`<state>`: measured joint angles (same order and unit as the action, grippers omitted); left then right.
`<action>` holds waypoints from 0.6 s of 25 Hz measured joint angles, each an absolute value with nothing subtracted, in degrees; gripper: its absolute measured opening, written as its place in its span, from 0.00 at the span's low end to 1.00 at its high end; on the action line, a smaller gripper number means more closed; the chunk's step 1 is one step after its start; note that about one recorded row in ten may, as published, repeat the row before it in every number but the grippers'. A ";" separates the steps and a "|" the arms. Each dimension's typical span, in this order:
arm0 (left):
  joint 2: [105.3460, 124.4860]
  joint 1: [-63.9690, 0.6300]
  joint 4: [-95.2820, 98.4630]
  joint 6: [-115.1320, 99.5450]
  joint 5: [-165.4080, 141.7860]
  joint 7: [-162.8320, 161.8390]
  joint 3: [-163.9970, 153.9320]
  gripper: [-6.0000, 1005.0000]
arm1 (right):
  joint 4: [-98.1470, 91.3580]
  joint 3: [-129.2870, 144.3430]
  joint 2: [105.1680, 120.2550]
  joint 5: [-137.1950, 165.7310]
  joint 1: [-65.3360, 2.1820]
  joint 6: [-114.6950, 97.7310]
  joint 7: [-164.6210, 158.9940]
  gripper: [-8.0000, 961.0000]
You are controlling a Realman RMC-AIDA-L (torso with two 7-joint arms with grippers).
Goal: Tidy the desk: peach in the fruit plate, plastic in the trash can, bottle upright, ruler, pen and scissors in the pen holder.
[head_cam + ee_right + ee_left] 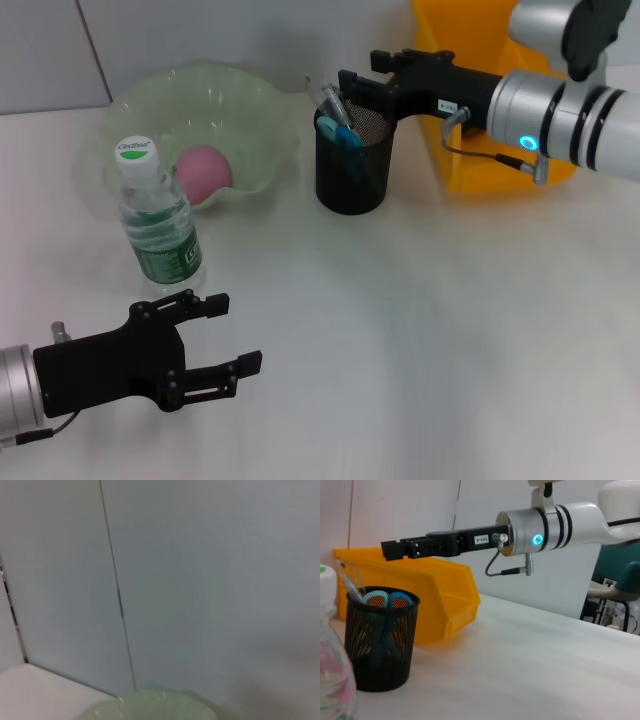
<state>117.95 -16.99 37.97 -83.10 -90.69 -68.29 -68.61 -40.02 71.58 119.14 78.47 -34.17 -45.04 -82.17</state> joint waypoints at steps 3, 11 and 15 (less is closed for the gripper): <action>117.91 -17.10 37.97 -83.55 -90.43 -68.30 -68.22 0.83 | -41.83 69.98 118.97 78.48 -32.18 -48.89 -84.39 0.60; 117.74 -18.85 37.96 -86.62 -90.39 -72.66 -66.23 0.83 | -42.30 66.32 112.30 79.07 -26.64 -74.92 -97.12 0.73; 117.31 -20.04 37.96 -86.96 -90.64 -75.21 -66.19 0.83 | -36.89 64.39 108.03 83.42 -26.65 -84.57 -97.70 0.79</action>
<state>117.31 -20.04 37.96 -86.96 -90.64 -75.21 -66.19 -36.89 64.39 108.03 83.42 -26.65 -84.57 -97.71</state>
